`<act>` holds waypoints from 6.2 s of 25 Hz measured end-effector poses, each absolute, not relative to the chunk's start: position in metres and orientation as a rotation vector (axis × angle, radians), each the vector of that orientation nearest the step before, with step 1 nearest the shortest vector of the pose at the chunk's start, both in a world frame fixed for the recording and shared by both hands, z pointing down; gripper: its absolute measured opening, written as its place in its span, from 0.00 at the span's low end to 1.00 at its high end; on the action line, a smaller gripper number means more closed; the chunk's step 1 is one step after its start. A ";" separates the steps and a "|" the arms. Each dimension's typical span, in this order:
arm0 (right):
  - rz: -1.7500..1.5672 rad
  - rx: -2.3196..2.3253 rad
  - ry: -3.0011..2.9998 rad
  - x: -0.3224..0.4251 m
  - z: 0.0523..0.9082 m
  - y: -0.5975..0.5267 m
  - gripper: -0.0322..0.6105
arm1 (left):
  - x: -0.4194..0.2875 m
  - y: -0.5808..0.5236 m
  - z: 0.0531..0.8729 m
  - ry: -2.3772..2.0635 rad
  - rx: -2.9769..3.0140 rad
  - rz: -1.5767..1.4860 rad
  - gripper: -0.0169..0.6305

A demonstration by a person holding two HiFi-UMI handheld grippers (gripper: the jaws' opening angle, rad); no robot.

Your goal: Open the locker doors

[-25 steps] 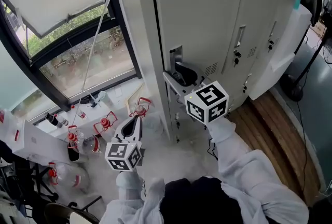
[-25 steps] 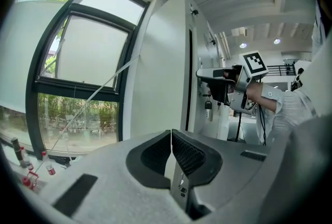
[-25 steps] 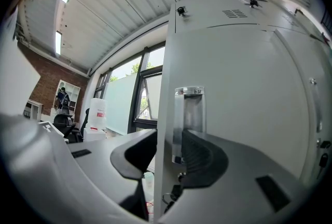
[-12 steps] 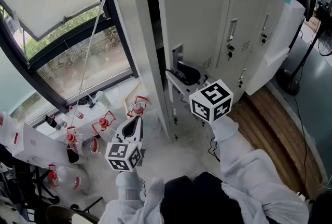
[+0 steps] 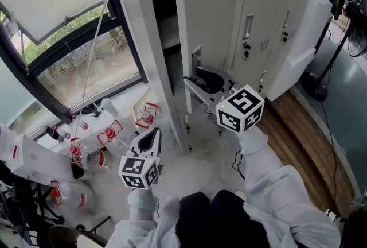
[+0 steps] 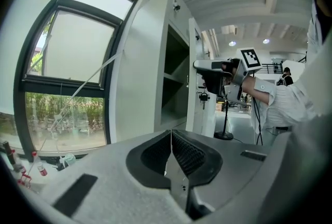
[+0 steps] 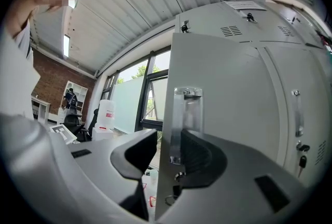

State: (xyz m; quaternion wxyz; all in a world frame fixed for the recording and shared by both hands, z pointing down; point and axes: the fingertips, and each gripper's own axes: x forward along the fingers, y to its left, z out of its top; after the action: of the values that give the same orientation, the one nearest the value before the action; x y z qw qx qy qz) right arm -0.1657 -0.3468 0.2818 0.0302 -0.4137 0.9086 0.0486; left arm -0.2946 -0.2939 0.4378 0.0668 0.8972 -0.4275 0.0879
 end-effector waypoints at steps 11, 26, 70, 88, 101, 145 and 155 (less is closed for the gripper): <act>0.176 -1.094 2.901 -0.137 0.282 -0.313 0.25 | -0.244 -0.281 0.440 -1.333 2.680 0.262 0.04; 0.181 -0.866 2.961 -0.083 0.284 -0.277 0.25 | -0.178 -0.241 0.439 -1.459 2.611 0.265 0.04; 0.150 -0.599 2.982 0.070 0.287 -0.260 0.25 | -0.073 -0.202 0.450 -1.568 2.523 0.244 0.04; 0.061 -0.388 2.968 0.098 0.286 -0.267 0.25 | -0.100 -0.180 0.456 -1.623 2.460 0.275 0.04; 0.039 -0.414 2.976 0.110 0.289 -0.272 0.25 | -0.098 -0.169 0.462 -1.623 2.453 0.283 0.04; -0.073 -1.842 2.234 0.264 0.344 -0.194 0.30 | 0.070 -0.187 0.449 -0.893 2.830 0.274 0.04; -0.100 -1.995 2.109 0.285 0.358 -0.180 0.30 | 0.128 -0.199 0.423 -0.613 2.986 0.201 0.04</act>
State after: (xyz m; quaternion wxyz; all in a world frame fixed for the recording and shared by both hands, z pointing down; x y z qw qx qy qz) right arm 0.2849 -0.1795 0.3577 0.1179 -0.6820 0.7209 -0.0343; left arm 0.1280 -0.1988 0.4230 0.0432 0.9765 -0.2006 0.0657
